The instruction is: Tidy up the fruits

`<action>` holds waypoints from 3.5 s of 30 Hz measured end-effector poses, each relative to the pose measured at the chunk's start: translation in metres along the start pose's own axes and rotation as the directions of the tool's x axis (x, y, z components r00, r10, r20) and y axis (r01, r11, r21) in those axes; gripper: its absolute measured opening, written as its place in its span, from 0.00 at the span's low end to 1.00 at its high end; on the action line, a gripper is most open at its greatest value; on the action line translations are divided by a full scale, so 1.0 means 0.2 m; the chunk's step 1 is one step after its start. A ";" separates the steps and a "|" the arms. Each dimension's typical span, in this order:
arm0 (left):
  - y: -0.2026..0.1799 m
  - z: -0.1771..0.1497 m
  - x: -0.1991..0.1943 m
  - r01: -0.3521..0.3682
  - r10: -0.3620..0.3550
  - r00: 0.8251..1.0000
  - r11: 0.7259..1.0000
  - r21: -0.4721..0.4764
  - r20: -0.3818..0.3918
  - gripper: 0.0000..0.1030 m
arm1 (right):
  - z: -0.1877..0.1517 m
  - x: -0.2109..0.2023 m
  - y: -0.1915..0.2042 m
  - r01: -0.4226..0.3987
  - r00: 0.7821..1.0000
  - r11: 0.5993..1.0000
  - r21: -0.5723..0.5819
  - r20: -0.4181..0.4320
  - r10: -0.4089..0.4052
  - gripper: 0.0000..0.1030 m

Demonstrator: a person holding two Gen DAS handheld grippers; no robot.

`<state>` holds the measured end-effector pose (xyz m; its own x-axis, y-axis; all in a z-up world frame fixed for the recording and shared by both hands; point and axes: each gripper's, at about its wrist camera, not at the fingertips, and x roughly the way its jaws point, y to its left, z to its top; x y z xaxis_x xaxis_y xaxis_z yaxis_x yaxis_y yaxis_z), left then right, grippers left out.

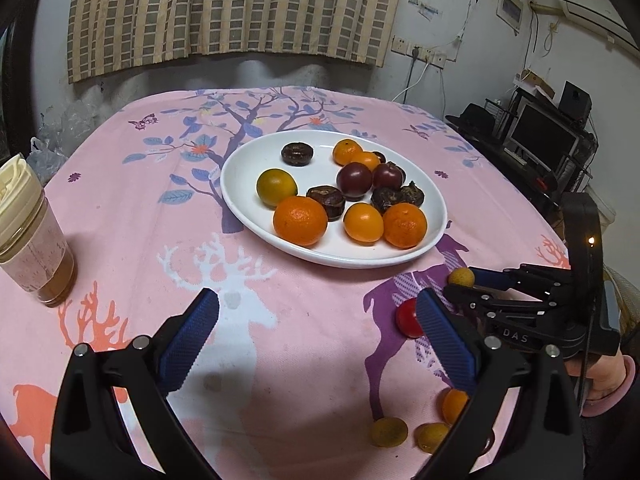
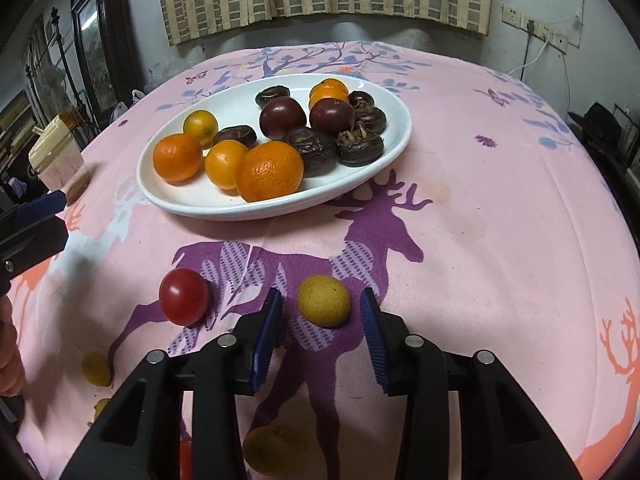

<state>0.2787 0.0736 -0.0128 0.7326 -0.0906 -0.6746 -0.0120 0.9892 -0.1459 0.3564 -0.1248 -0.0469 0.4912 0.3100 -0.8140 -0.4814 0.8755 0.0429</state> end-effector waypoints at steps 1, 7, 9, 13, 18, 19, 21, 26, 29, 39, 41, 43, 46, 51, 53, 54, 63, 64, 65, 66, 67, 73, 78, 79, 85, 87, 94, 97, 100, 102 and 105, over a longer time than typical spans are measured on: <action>0.00 0.00 0.00 0.000 0.000 1.000 1.000 0.001 0.001 0.94 | 0.00 0.00 0.00 0.004 1.000 1.000 -0.002 0.002 -0.004 0.27; -0.04 -0.02 0.04 0.053 -0.051 0.998 0.998 0.039 -0.041 0.94 | 0.01 -0.08 -0.06 -0.048 0.998 0.995 0.087 0.041 0.044 0.26; -0.09 -0.02 0.06 0.120 -0.114 0.990 0.990 0.070 -0.082 0.90 | 0.02 -0.12 -0.07 -0.034 0.997 0.995 0.089 0.069 0.028 0.26; -0.23 -0.04 0.13 0.196 -0.170 0.971 0.969 0.150 -0.170 0.58 | 0.02 -0.14 -0.08 -0.029 0.997 0.994 0.102 0.080 0.021 0.26; -0.34 -0.06 0.22 0.187 -0.145 0.966 0.963 0.194 -0.212 0.54 | 0.03 -0.16 -0.12 -0.036 0.996 0.991 0.129 0.084 0.026 0.26; -0.35 -0.06 0.24 0.181 -0.136 0.966 0.964 0.195 -0.221 0.53 | 0.03 -0.16 -0.13 -0.039 0.996 0.990 0.132 0.086 0.028 0.26; -0.35 -0.05 0.27 0.168 -0.122 0.966 0.966 0.195 -0.227 0.52 | 0.03 -0.17 -0.13 -0.041 0.995 0.990 0.134 0.094 0.028 0.26; -0.36 -0.03 0.34 0.164 -0.112 0.957 0.969 0.185 -0.266 0.45 | 0.03 -0.19 -0.14 -0.045 0.994 0.989 0.144 0.102 0.031 0.26; -0.36 -0.05 0.38 0.159 -0.101 0.954 0.969 0.188 -0.283 0.31 | 0.03 -0.19 -0.15 -0.045 0.994 0.987 0.154 0.101 0.029 0.26; -0.31 0.03 0.18 0.179 -0.153 0.976 0.969 0.168 -0.157 0.28 | 0.03 -0.26 -0.13 -0.111 0.986 0.978 0.176 0.139 0.087 0.26; -0.28 0.13 0.13 0.162 -0.146 0.984 0.971 0.174 -0.105 0.28 | 0.06 -0.30 -0.12 -0.132 0.978 0.976 0.175 0.184 0.099 0.26; -0.24 0.25 0.13 0.128 -0.117 0.990 0.976 0.177 -0.072 0.28 | 0.12 -0.33 -0.11 -0.146 0.968 0.974 0.172 0.229 0.104 0.26; -0.18 0.43 0.23 0.098 -0.090 0.994 0.983 0.157 -0.054 0.28 | 0.27 -0.28 -0.08 -0.120 0.960 0.982 0.145 0.270 0.077 0.26; -0.06 0.61 0.42 -0.004 0.007 0.999 0.997 0.081 -0.045 0.56 | 0.46 -0.10 -0.05 -0.145 0.953 0.983 0.117 0.284 0.106 0.29; 0.00 0.60 0.38 -0.054 0.054 0.999 0.998 0.025 -0.007 0.78 | 0.46 -0.05 -0.03 -0.124 0.962 0.986 0.112 0.257 0.091 0.46; 0.01 0.58 0.34 -0.048 0.047 0.999 0.998 0.035 0.018 0.79 | 0.43 -0.05 -0.02 -0.130 0.963 0.986 0.108 0.248 0.100 0.46; 0.02 0.11 -0.04 -0.016 0.016 1.000 0.993 0.118 0.001 0.95 | 0.05 -0.27 0.15 -0.296 0.945 0.953 -0.067 0.127 0.303 0.50; 0.04 0.06 -0.06 0.011 -0.010 1.000 0.997 0.081 -0.013 0.95 | 0.01 -0.27 0.19 -0.300 0.945 0.950 -0.084 0.110 0.309 0.50; 0.06 0.00 -0.07 0.028 -0.027 0.999 0.999 0.045 -0.020 0.95 | -0.05 -0.28 0.23 -0.300 0.947 0.947 -0.112 0.083 0.309 0.50; 0.08 -0.03 -0.07 0.033 -0.032 0.999 0.999 0.020 -0.027 0.96 | -0.09 -0.28 0.28 -0.295 0.950 0.944 -0.145 0.063 0.307 0.50; 0.09 -0.06 -0.07 0.028 -0.028 0.999 1.000 0.002 -0.043 0.95 | -0.12 -0.29 0.31 -0.284 0.953 0.943 -0.172 0.057 0.298 0.50; 0.09 -0.11 -0.11 -0.015 0.015 1.000 1.000 0.002 -0.017 0.95 | -0.23 -0.30 0.39 -0.209 0.976 0.944 -0.255 0.005 0.218 0.42; 0.09 -0.12 -0.10 -0.014 0.015 1.000 1.000 0.008 -0.025 0.95 | -0.26 -0.30 0.40 -0.208 0.977 0.941 -0.268 -0.005 0.214 0.41; 0.09 -0.12 -0.10 -0.012 0.012 0.999 1.000 0.008 -0.032 0.95 | -0.27 -0.30 0.40 -0.208 0.977 0.940 -0.270 -0.004 0.215 0.40; 0.08 -0.12 -0.09 -0.008 0.009 0.999 1.000 0.024 -0.036 0.95 | -0.26 -0.29 0.39 -0.234 0.971 0.937 -0.258 -0.011 0.239 0.33; 0.07 -0.12 -0.09 0.003 -0.002 0.999 0.999 0.036 -0.047 0.95 | -0.24 -0.30 0.35 -0.280 0.959 0.938 -0.206 -0.006 0.285 0.33; -0.01 -0.17 -0.07 0.230 -0.207 0.963 0.964 0.130 -0.171 0.69 | -0.17 -0.41 0.15 -0.346 0.930 0.938 -0.032 0.116 0.348 0.33; -0.07 -0.22 -0.01 0.266 -0.222 0.942 0.950 0.161 -0.251 0.50 | -0.17 -0.40 0.14 -0.345 0.933 0.939 -0.015 0.108 0.344 0.33; -0.11 -0.25 0.02 0.274 -0.216 0.935 0.944 0.186 -0.281 0.46 | -0.17 -0.39 0.14 -0.348 0.932 0.937 -0.018 0.100 0.348 0.33; -0.13 -0.26 0.02 0.286 -0.223 0.932 0.937 0.200 -0.285 0.43 | -0.17 -0.39 0.14 -0.344 0.933 0.939 -0.022 0.102 0.345 0.33; -0.14 -0.27 0.03 0.289 -0.219 0.930 0.932 0.218 -0.297 0.37 | -0.17 -0.39 0.15 -0.343 0.933 0.939 -0.024 0.103 0.344 0.33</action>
<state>0.2461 0.0383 -0.0512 0.4814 -0.3346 -0.8101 0.3487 0.9211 -0.1732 0.2787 -0.1360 -0.0020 0.3679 0.6284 -0.6854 -0.6376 0.7070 0.3059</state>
